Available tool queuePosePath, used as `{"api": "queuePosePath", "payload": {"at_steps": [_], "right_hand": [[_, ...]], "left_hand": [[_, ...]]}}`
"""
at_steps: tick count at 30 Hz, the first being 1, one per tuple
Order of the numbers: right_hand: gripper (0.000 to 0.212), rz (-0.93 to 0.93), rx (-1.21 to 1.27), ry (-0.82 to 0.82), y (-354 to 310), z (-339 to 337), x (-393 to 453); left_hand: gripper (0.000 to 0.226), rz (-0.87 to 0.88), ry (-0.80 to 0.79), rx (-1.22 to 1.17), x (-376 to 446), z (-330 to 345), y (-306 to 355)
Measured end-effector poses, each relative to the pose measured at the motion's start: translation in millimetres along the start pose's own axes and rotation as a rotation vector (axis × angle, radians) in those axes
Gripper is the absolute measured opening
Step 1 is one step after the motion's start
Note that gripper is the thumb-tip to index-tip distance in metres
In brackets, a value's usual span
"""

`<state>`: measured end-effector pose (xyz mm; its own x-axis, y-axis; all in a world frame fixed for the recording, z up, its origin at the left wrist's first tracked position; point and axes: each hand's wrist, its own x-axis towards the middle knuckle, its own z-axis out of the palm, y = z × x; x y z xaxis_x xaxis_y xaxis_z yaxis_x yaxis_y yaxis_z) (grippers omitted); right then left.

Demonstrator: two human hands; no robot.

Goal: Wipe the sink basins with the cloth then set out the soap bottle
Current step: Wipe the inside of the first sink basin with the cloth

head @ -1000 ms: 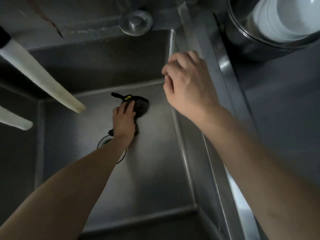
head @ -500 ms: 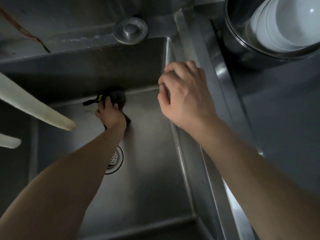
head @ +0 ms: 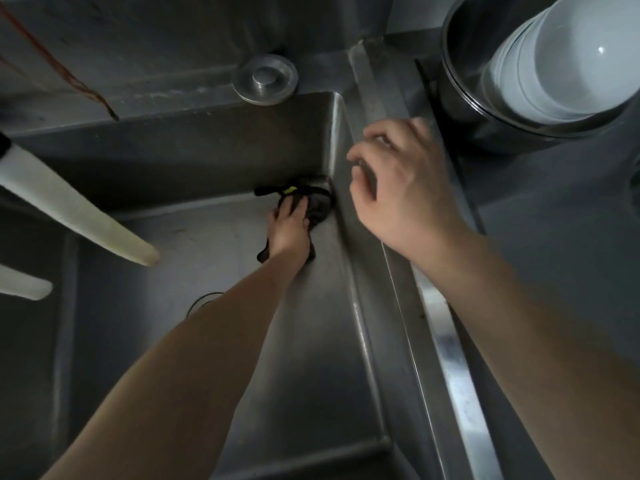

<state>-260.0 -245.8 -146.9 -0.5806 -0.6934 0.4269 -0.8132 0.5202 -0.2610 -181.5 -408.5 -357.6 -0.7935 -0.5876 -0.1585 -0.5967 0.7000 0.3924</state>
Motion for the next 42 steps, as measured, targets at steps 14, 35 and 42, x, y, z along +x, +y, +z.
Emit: {"api": "queuePosePath", "payload": {"at_steps": [14,35,42], "right_hand": [[0.02,0.079,-0.007,0.043,7,5,-2],[0.029,0.078,0.001,0.049,6,6,-3],[0.024,0.072,0.0,0.064,8,7,-3]], "left_hand": [[0.047,0.245,0.086,-0.091,-35,7,-38],[0.048,-0.472,0.306,0.02,-21,-55,-166],[0.046,-0.324,0.266,-0.001,-6,-25,-111]]}}
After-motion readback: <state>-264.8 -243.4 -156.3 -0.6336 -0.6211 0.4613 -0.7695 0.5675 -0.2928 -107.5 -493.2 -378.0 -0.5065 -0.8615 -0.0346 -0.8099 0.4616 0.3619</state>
